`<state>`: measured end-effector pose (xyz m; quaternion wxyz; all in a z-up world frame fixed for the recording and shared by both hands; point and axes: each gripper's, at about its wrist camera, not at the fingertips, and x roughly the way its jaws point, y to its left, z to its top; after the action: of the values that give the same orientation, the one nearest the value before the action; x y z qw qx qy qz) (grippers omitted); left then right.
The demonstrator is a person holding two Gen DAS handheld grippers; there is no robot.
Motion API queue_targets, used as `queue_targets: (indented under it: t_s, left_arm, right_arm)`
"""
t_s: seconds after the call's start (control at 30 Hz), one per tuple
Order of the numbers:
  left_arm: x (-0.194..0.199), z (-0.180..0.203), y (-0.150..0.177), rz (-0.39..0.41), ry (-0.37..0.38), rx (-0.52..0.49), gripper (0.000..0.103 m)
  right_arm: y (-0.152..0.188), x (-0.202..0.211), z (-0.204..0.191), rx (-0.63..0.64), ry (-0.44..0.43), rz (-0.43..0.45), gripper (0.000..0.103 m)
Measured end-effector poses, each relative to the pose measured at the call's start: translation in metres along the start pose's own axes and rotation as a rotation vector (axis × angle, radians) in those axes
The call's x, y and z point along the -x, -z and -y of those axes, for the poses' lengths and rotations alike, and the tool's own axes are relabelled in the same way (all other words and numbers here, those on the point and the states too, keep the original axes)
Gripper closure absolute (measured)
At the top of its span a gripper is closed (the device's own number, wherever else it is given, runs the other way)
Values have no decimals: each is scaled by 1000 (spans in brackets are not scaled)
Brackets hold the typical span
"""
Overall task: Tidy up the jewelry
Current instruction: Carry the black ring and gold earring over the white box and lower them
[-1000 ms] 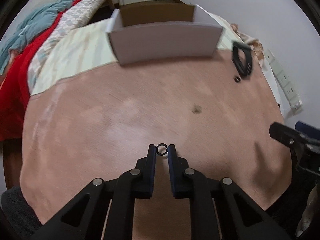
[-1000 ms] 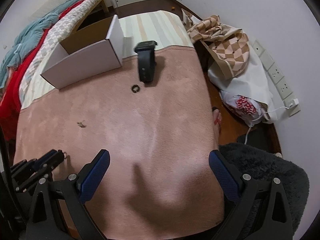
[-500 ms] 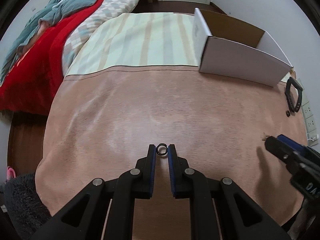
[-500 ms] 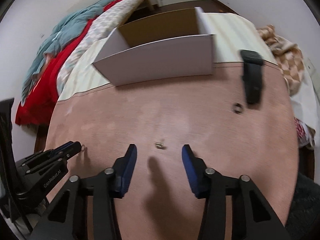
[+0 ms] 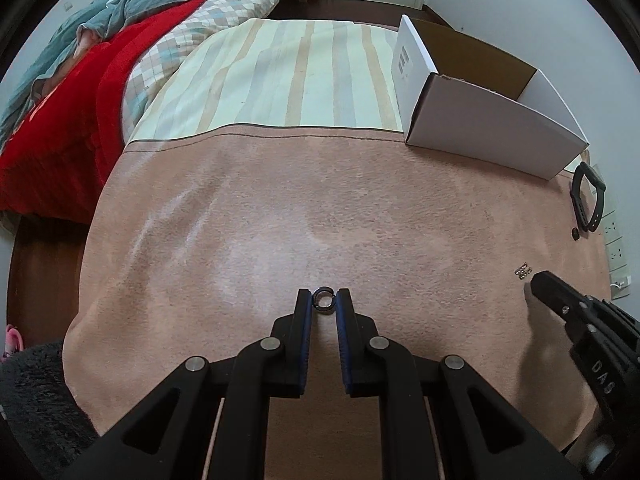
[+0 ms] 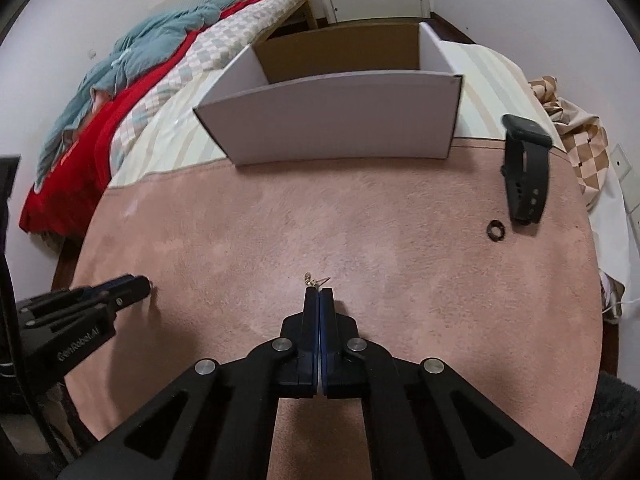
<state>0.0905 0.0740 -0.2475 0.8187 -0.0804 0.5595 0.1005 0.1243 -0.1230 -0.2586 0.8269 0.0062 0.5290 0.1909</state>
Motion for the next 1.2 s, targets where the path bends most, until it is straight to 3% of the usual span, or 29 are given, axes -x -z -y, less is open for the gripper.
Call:
queue_targets:
  t_s: [0.17, 0.23, 0.33, 0.5, 0.6, 0.87, 1.0, 1.2]
  left_arm:
    - [1, -1, 0, 2, 4, 9, 94]
    - [1, -4, -1, 4, 2, 16, 94]
    - [1, -6, -1, 4, 0, 24, 94]
    - [1, -9, -2, 4, 2, 29, 94]
    - [2, -8, -2, 9, 4, 27, 94]
    - [19, -1, -12, 38, 44, 14, 94]
    - [41, 18, -39, 78, 112, -15, 94]
    - [57, 51, -118, 126, 238, -56, 94]
  right_arm:
    - [-8, -4, 5, -41, -42, -35, 101]
    - [-9, -5, 4, -36, -34, -30, 87]
    - [-10, -10, -3, -16, -25, -36, 80]
    - [-11, -16, -18, 61, 42, -20, 80]
    - [-9, -17, -24, 111, 93, -5, 94]
    - [-15, 16, 4, -16, 3, 57, 95]
    - [-39, 48, 22, -90, -56, 107, 95]
    - [-119, 67, 42, -119, -142, 156, 95]
